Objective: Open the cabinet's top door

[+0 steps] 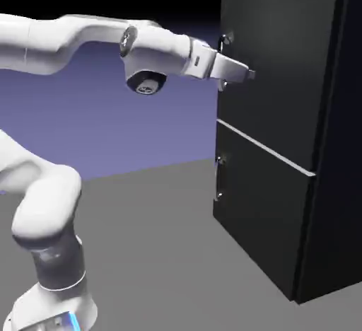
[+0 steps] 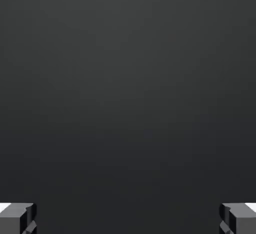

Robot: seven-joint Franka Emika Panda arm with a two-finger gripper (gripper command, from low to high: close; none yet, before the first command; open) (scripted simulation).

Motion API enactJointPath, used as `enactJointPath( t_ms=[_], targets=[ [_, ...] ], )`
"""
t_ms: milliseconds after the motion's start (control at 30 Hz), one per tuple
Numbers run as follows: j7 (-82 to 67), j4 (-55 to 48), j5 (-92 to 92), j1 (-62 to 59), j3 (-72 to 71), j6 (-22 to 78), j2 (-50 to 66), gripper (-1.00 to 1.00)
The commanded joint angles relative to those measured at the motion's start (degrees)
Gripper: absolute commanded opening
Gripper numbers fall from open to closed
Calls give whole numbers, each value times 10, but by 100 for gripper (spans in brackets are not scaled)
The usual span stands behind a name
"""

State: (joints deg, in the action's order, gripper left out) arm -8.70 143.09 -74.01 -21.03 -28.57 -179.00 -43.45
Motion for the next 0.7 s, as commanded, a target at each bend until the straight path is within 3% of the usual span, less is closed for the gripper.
enactJointPath(
  t_ms=[0,667],
  targets=[
    [-17,-6,-25,-7,-10,-2,-4,0],
    [-362,-127,-523,-154,-202,-35,-76,0]
  ],
)
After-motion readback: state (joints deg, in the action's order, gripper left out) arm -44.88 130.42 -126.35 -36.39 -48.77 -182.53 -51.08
